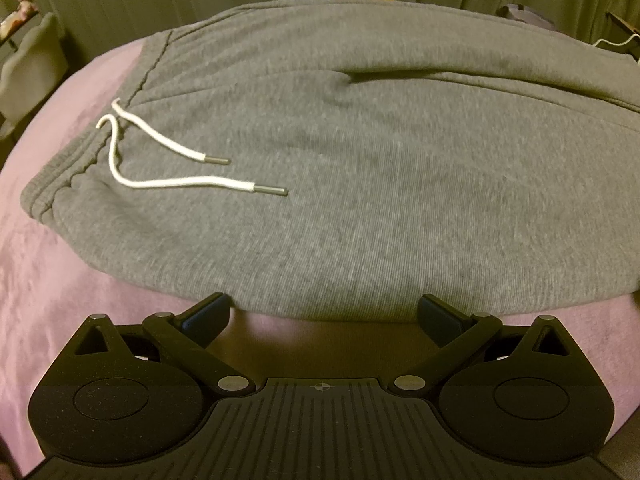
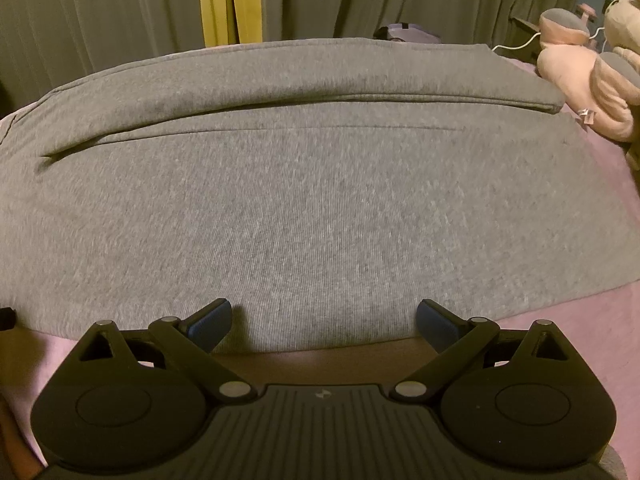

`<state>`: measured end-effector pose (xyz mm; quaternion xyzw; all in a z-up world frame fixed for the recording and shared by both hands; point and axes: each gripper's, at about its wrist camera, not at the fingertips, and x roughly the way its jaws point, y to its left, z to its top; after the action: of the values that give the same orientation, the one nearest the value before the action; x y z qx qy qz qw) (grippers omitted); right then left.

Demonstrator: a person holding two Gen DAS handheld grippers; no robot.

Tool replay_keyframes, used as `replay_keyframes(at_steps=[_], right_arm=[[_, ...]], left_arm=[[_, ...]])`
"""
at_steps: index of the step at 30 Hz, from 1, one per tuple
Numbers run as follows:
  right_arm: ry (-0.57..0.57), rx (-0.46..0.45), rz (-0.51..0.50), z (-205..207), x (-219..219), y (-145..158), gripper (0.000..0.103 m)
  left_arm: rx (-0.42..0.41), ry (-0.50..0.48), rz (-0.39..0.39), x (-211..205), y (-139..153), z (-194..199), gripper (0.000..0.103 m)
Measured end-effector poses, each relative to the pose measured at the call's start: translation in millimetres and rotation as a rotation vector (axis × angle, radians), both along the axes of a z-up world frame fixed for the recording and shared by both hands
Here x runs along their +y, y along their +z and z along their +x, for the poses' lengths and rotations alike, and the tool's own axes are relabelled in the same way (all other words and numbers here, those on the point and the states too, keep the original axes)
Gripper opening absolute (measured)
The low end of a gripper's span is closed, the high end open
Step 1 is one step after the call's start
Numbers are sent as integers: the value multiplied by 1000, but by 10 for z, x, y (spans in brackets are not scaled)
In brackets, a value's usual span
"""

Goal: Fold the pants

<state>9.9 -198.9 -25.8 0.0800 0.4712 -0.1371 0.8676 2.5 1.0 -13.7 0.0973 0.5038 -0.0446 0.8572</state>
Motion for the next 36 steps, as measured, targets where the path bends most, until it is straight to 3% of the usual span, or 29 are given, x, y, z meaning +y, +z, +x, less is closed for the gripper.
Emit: replay_keyframes(at_steps=[26,31,36], right_arm=[[-16,22,53,184,-67,-73,99],[-52,32,49,384,-226,-116,99],[-82,66,63,575,-404,-259,99]], left_arm=[[20,15,-38,33,11,48,103],[-3,32,-31,10,52,83,103],[-63,85,-76,-79,122,302,103]])
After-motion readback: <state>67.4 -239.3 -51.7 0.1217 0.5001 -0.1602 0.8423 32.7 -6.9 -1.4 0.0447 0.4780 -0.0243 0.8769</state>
